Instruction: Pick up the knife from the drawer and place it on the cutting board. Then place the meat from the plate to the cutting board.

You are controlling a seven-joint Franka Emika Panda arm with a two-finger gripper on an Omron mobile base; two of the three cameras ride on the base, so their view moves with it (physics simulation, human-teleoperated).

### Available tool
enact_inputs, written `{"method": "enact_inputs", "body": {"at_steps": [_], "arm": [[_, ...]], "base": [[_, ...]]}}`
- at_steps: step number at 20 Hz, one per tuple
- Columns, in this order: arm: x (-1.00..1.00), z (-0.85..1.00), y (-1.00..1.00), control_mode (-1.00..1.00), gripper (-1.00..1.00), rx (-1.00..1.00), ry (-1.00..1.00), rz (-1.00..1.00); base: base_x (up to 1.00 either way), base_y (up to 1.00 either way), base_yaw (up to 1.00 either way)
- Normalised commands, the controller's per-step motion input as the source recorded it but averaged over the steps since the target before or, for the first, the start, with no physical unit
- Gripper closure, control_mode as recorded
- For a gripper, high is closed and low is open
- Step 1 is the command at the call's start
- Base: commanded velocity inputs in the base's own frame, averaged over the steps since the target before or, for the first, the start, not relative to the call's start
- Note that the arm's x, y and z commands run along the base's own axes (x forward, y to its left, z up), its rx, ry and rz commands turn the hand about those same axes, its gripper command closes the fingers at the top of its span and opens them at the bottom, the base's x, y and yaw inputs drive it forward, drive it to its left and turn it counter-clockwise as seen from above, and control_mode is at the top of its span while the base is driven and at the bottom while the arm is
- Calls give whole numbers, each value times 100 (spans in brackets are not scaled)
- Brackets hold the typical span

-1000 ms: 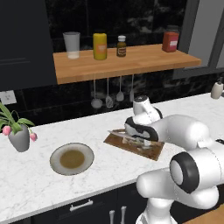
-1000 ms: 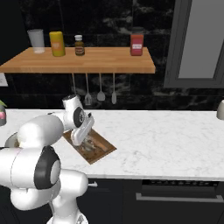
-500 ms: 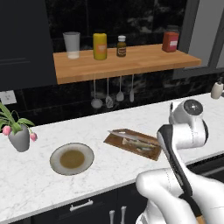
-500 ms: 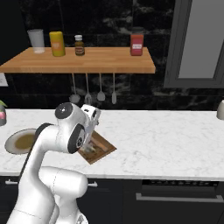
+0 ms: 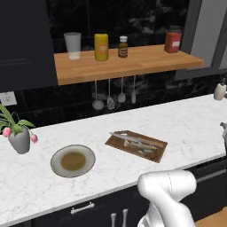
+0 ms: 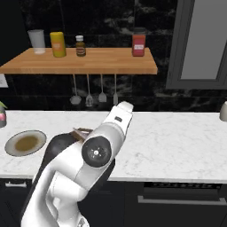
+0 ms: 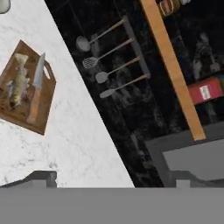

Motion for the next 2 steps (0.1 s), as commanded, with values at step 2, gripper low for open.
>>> {"method": "enact_inputs", "body": {"at_steps": [2], "arm": [[0,0,0,-100,-100,0,0,0]], "base": [[0,0,0]]}}
